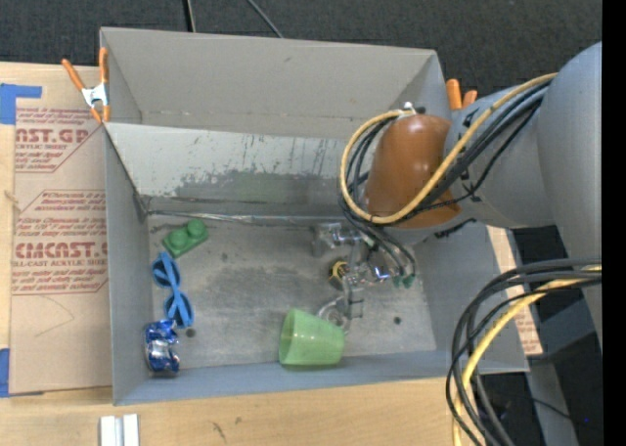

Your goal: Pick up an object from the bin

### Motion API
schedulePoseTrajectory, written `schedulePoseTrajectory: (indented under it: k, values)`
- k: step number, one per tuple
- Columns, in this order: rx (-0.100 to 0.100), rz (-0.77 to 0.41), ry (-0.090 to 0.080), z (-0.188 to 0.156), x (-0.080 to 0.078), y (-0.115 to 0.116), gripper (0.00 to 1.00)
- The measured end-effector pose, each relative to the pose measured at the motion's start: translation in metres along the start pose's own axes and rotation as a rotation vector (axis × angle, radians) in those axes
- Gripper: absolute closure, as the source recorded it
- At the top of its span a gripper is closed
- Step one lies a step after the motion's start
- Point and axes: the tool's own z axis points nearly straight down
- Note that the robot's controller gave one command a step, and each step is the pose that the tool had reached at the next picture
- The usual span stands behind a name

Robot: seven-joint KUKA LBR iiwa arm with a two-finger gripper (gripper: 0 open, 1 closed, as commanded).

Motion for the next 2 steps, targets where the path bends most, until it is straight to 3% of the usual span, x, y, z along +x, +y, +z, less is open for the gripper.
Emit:
schedulePoseTrajectory:
  k: [1,2]
  values:
    - [0.000,-0.025,0.002,0.0004,0.0122,-0.0421,0.00]
    - [0.000,-0.029,0.006,-0.0030,0.0112,-0.0405,1.00]
